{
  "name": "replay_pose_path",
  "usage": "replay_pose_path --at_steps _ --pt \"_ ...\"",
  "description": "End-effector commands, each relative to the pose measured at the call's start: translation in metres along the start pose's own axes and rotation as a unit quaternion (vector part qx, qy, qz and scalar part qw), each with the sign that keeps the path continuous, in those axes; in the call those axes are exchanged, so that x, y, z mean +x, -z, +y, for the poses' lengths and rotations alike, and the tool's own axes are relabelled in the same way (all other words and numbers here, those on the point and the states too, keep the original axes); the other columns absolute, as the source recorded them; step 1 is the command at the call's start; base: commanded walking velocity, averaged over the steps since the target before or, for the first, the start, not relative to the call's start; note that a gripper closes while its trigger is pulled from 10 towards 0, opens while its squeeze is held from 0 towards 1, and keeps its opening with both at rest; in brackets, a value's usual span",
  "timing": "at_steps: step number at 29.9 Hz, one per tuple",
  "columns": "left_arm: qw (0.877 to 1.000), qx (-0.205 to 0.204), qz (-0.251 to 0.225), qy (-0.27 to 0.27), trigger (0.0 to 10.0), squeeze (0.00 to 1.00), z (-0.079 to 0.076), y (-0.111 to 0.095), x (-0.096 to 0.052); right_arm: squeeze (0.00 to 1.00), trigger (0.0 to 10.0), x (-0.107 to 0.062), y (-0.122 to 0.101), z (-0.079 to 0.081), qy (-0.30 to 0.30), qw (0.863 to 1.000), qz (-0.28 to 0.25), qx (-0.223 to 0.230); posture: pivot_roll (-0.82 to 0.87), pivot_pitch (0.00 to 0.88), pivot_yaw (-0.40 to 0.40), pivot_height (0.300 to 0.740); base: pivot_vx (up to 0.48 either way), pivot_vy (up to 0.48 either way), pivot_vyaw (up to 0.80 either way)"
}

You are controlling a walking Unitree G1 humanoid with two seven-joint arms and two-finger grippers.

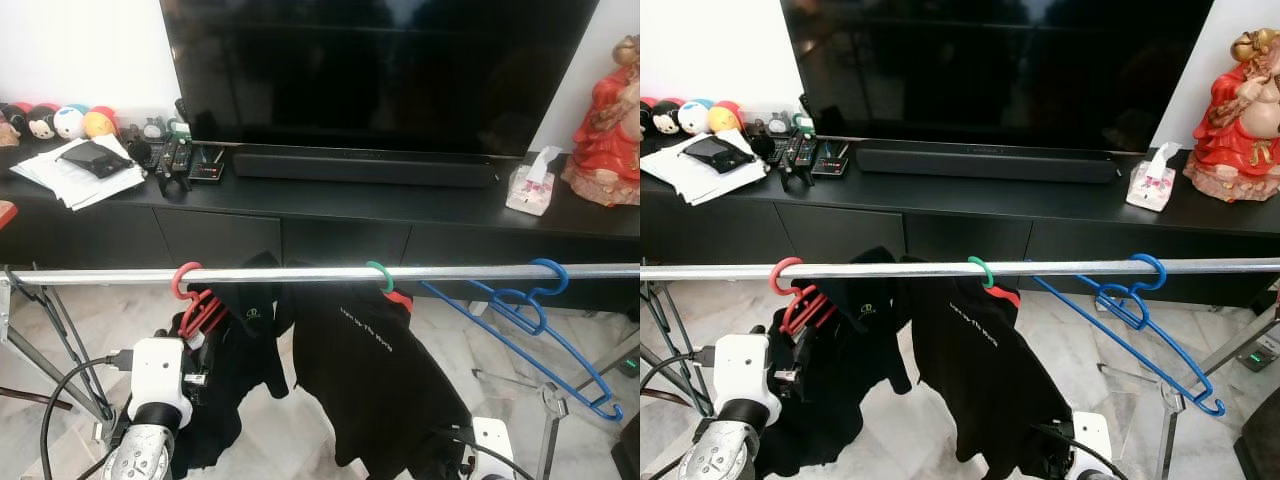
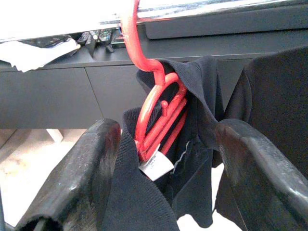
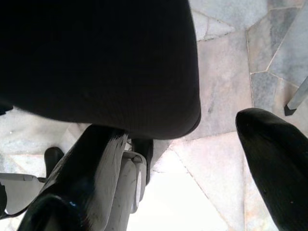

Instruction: Hang hanger

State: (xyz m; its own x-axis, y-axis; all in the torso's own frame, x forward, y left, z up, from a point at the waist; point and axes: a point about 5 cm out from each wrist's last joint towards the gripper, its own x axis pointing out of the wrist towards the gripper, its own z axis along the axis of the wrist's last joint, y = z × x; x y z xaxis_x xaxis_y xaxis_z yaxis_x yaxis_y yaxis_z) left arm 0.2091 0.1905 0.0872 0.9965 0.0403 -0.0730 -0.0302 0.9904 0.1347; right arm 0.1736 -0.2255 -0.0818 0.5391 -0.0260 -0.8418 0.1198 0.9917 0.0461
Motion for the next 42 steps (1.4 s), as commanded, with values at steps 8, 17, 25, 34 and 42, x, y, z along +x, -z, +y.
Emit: replay_pose_path --at_steps 8,17,25,34,42 --pt "1.000 0.009 0.003 0.007 10.0 0.00 0.003 0.001 0.002 0.00 10.0 0.000 0.003 0.001 0.002 1.000 -0.001 0.008 0.00 0.000 -0.021 0.740 0.000 0.000 0.00" --pt "1.000 0.009 0.002 0.010 10.0 0.00 0.003 0.001 0.004 0.00 10.0 0.000 0.003 0.002 0.001 1.000 -0.003 0.011 0.00 0.000 -0.014 0.740 0.000 0.000 0.00" --pt "1.000 0.008 -0.003 0.007 10.0 0.00 0.003 -0.004 0.008 0.00 10.0 0.000 -0.001 0.001 0.001 1.000 -0.006 0.010 0.01 0.000 -0.021 0.740 0.000 0.000 0.00" --pt "1.000 0.008 -0.008 0.000 10.0 0.00 0.005 -0.007 0.012 0.00 10.0 0.001 -0.006 0.001 0.001 1.000 -0.010 0.009 0.01 0.000 -0.028 0.740 0.000 0.000 0.00" --pt "1.000 0.012 -0.008 0.011 10.0 0.00 0.001 -0.008 0.016 0.00 10.0 0.001 -0.007 0.001 0.002 1.000 -0.012 0.012 0.00 0.000 -0.027 0.740 0.000 0.000 0.00"
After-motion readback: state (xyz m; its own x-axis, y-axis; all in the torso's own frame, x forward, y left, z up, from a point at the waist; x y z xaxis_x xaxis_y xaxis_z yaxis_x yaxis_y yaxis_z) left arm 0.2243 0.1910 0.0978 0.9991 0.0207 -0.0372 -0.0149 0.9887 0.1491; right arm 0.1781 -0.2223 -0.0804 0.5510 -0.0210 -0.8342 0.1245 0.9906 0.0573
